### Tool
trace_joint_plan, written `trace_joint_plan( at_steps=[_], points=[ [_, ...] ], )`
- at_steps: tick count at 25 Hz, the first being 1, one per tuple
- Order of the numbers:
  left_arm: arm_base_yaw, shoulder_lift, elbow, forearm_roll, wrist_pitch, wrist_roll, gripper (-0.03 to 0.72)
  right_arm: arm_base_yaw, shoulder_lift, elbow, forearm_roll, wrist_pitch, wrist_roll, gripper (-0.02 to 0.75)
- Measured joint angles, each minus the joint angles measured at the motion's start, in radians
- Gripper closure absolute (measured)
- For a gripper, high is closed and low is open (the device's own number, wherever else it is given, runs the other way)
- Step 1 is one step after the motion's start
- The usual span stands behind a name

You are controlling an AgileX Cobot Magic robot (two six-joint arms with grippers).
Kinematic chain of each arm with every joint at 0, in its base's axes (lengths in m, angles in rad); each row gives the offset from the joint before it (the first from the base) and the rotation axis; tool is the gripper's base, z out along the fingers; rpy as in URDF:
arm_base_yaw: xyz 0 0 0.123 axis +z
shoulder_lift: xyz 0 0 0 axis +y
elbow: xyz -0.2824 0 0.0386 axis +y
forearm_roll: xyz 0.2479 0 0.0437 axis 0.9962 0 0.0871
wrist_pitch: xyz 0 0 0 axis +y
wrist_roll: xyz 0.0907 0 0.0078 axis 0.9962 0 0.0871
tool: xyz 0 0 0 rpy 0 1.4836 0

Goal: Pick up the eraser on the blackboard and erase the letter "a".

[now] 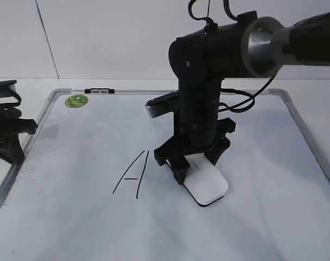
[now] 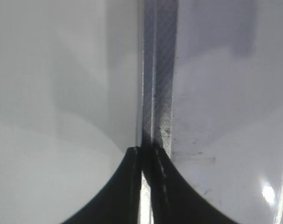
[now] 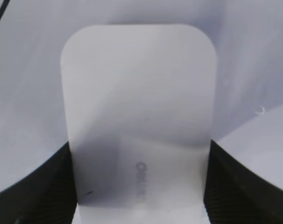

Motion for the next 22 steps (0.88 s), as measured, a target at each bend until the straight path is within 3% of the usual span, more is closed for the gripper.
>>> trace_joint_plan(
  at_steps=[9,18,22],
  points=[
    [0.0,0.0,0.0,0.0,0.0,0.0,0.674,-0.048,0.0,-0.004,-0.018,0.002,0.024,0.176],
    [0.0,0.0,0.0,0.0,0.0,0.0,0.674,-0.098,0.017,-0.057,-0.111,0.032,0.054,0.176],
    [0.0,0.0,0.0,-0.002,0.0,0.0,0.674,-0.098,0.017,-0.062,-0.093,0.036,0.054,0.176]
  ],
)
